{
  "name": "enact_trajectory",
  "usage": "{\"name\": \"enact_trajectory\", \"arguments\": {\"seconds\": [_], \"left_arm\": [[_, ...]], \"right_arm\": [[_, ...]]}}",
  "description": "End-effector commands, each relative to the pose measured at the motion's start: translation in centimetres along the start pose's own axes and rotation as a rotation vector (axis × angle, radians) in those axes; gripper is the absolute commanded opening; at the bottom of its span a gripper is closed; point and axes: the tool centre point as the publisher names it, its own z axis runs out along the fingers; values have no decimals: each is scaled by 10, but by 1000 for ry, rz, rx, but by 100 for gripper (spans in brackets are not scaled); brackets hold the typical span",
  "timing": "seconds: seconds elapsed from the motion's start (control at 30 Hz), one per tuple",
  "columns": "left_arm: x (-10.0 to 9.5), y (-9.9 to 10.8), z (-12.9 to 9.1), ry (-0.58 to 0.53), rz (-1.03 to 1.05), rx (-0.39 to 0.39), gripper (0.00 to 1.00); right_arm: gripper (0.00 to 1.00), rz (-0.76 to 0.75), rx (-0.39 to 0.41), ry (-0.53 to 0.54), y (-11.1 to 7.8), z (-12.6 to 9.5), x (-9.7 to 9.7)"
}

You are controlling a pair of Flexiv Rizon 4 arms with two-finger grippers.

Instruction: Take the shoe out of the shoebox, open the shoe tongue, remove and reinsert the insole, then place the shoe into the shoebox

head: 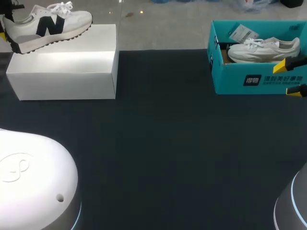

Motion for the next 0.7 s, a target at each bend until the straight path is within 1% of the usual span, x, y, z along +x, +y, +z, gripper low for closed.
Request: {"name": "enact_trajectory", "arguments": {"seconds": [0.03, 0.07, 0.1, 0.13, 0.17, 0.2, 0.23, 0.3, 0.33, 0.7], "left_arm": [[1, 11, 5, -11, 45, -131, 0], [1, 11, 7, -54, 64, -104, 0], [-1, 14, 7, -106, 89, -113, 0], [-1, 15, 10, -86, 193, -179, 0], [0, 16, 12, -95, 177, -155, 0], [0, 18, 14, -88, 234, -213, 0], [1, 19, 17, -72, 282, -207, 0], [0, 21, 18, -98, 352, -239, 0], [1, 23, 19, -75, 347, -250, 0], [1, 23, 19, -75, 347, -250, 0]], "right_arm": [[100, 1, -1, -2, 0, 1, 0], [100, 1, -1, -2, 0, 1, 0], [100, 1, -1, -2, 0, 1, 0], [100, 1, -1, -2, 0, 1, 0], [100, 1, -1, -2, 0, 1, 0], [100, 1, -1, -2, 0, 1, 0], [100, 1, -1, -2, 0, 1, 0], [100, 1, -1, -2, 0, 1, 0], [100, 1, -1, -2, 0, 1, 0], [100, 1, -1, -2, 0, 1, 0]]}}
